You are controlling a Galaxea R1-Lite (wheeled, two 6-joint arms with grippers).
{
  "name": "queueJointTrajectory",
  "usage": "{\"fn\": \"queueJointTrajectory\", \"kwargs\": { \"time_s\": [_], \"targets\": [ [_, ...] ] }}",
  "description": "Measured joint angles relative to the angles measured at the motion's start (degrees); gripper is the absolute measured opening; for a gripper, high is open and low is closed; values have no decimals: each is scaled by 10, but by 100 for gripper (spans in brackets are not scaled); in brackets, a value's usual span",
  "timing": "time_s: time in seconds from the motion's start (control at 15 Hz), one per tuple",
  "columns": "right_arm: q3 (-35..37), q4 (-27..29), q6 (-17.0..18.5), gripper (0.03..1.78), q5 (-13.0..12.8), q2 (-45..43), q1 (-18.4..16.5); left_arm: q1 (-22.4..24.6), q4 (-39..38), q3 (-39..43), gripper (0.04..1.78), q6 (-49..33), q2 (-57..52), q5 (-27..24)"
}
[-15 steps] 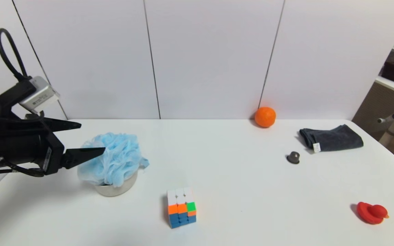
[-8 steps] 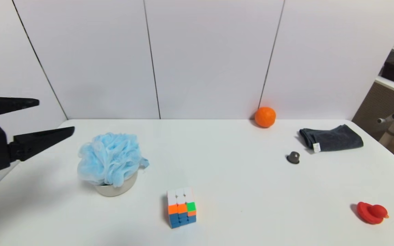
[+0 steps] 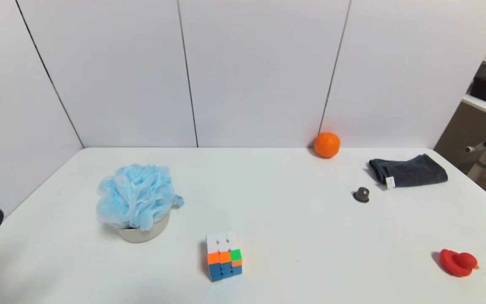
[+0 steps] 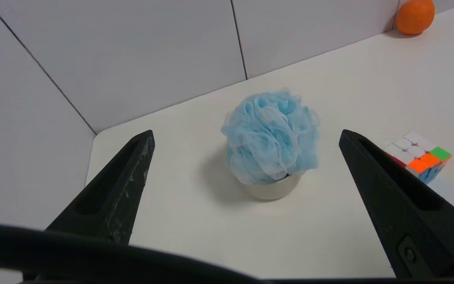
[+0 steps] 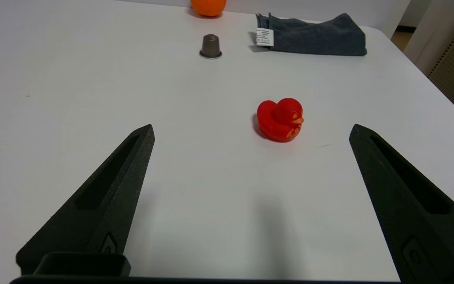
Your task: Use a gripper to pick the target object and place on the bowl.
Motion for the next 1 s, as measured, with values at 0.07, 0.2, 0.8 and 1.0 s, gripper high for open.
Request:
{"fn": "queueJointTrajectory", "kwargs": {
  "time_s": [0.07, 0.2, 0.8, 1.0],
  "targets": [
    [0, 0, 0, 171, 0, 0, 0, 3, 5, 27, 169, -4, -34, 1],
    [0, 0, 0, 171, 0, 0, 0, 6, 11, 83, 169, -7, -103, 2],
    [0, 0, 0, 171, 0, 0, 0, -47, 10, 220, 169, -12, -252, 72],
    [0, 0, 0, 171, 0, 0, 0, -51, -6, 297, 169, -5, -311, 164]
  ]
}}
